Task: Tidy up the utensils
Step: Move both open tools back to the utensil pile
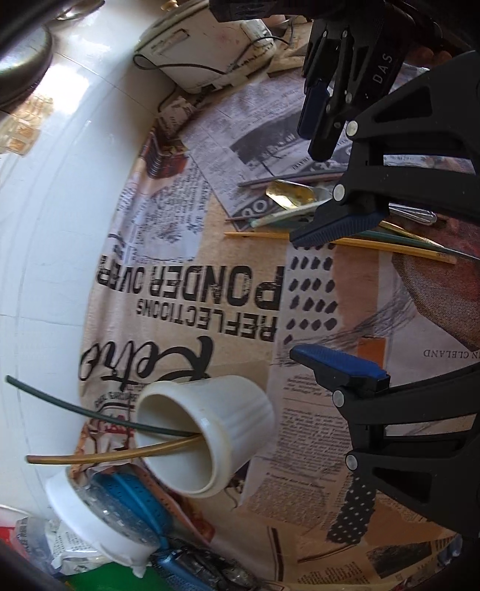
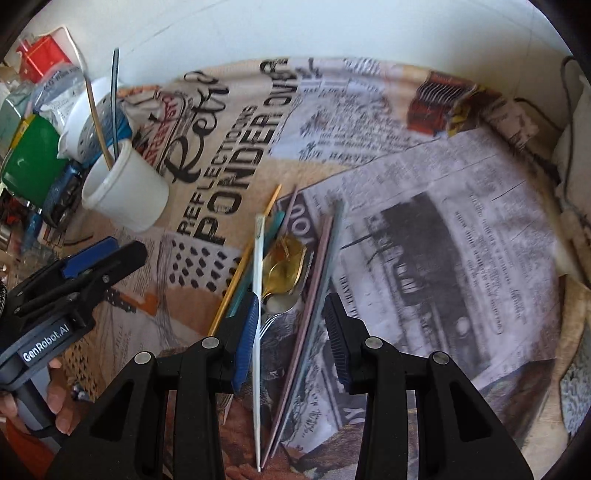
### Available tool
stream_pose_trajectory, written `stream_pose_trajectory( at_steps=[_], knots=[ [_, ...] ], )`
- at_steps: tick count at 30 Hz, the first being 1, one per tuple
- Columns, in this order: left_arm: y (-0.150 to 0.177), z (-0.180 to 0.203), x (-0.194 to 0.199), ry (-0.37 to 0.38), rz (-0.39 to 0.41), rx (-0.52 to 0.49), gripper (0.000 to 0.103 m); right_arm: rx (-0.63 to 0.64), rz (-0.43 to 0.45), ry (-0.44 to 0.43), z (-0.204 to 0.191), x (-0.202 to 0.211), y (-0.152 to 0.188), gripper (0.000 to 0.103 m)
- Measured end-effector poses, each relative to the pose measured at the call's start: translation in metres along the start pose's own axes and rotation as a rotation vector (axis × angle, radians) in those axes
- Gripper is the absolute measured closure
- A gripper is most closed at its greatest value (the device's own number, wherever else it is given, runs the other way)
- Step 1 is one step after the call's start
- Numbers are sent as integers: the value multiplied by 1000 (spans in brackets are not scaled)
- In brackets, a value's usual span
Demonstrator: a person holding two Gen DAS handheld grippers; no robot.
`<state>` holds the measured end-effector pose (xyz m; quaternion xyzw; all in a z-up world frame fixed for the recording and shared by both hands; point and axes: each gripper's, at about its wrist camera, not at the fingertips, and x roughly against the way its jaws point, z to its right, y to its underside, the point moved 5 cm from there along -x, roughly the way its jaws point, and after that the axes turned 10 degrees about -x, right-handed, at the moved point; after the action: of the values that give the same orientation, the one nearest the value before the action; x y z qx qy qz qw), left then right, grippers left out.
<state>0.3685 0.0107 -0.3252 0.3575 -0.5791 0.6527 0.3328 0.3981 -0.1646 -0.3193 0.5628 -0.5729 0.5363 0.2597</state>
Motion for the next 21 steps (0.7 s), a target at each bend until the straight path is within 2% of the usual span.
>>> stream_pose_trajectory(
  at_steps=[5,10,21],
  knots=[
    [14,1,-17,-11,-44,-10,49,15,-52,-25,-12,-23,2,70],
    [23,-3,-25,-10,-69,1,49,29,-90,-34,-20,-41,0,88],
    [18,0,-25,-1,-72,-22,49,23,-92,-31,-18,-49,-8,96]
  ],
)
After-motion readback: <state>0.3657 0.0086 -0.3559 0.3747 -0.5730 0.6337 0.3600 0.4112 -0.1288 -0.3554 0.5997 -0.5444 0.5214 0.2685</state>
